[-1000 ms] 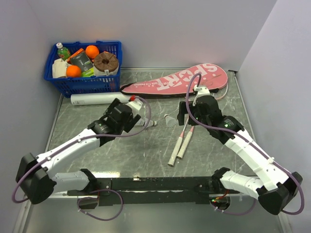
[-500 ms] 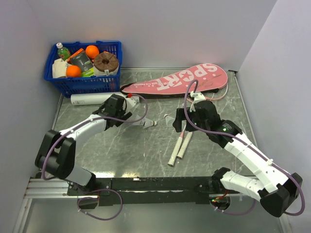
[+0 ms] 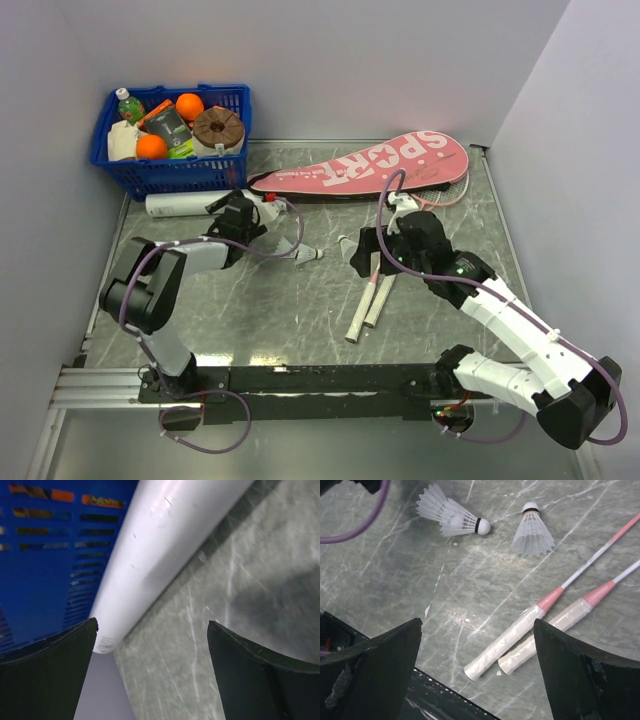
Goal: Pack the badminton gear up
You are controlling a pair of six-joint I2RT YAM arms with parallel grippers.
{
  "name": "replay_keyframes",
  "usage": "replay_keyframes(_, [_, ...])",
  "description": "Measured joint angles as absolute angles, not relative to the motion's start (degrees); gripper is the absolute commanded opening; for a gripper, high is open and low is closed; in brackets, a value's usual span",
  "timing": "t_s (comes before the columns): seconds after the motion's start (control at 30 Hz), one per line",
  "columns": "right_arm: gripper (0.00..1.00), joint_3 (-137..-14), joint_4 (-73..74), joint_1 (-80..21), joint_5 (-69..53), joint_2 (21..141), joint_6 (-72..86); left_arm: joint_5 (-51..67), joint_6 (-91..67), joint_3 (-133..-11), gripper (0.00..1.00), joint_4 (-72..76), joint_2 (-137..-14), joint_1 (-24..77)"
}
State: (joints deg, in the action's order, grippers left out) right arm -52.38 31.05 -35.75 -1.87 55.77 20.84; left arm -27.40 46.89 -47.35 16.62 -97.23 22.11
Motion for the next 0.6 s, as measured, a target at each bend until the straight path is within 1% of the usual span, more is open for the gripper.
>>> replay_keyframes(0.13, [1.0,-51.2,29.5,-35.8,-3.0,55.8,21.4,-27.7,51.7,-46.9,0.96,24.9,-100.3,21.9])
replay_keyframes(0.23, [1.0,-50.6,29.1,-35.8,-3.4,56.2,21.6,-27.7,54.2,-47.0,0.97,28.3,-102.2,21.9])
replay_keyframes(0.37, [1.0,-50.1,28.7,-35.8,-3.7,56.8,21.8,-26.9,56.4,-47.9,0.96,29.7,-104.9,21.8])
replay_keyframes(0.6, [1.0,-50.1,28.0,-35.8,-4.1,57.1,22.3,-26.0,57.3,-51.3,0.99,29.7,-109.2,21.8])
